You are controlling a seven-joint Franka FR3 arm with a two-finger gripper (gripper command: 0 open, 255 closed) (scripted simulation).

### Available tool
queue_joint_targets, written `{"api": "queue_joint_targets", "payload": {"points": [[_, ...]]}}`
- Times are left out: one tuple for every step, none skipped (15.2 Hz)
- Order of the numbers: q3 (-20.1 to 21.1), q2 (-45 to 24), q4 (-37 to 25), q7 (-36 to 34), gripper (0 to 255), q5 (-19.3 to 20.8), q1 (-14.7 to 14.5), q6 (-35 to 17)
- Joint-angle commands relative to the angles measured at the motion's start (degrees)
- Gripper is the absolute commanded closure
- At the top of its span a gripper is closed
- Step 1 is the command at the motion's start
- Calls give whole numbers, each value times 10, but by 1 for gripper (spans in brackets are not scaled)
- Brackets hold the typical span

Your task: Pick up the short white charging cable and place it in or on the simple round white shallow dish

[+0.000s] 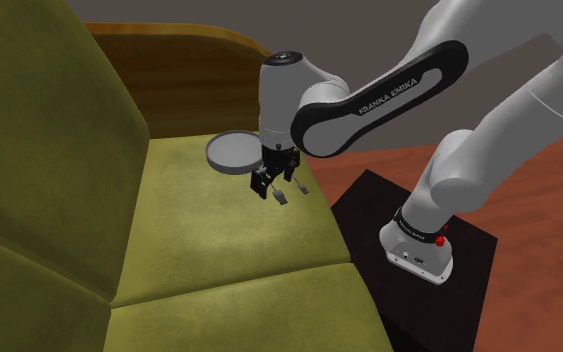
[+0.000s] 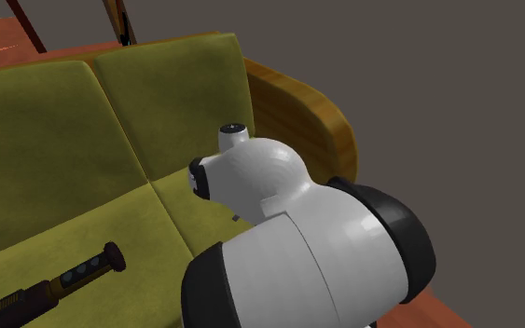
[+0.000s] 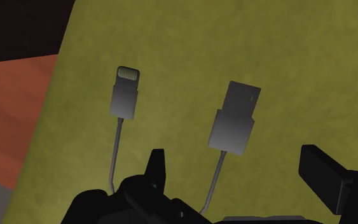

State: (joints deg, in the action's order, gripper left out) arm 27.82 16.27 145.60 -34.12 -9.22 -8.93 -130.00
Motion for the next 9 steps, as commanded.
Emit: {"api": "queue_joint_targets", "payload": {"points": [[3, -9, 6, -3, 0, 2, 1, -15], [3, -9, 6, -3, 0, 2, 1, -15], [3, -9, 6, -3, 0, 2, 1, -15], [3, -9, 6, -3, 0, 2, 1, -15], [3, -9, 6, -3, 0, 2, 1, -15], [3, -9, 6, -3, 0, 2, 1, -15], [3, -9, 6, -3, 0, 2, 1, -15], [3, -9, 6, -3, 0, 2, 1, -15], [3, -9, 6, -3, 255, 2, 1, -15]]}}
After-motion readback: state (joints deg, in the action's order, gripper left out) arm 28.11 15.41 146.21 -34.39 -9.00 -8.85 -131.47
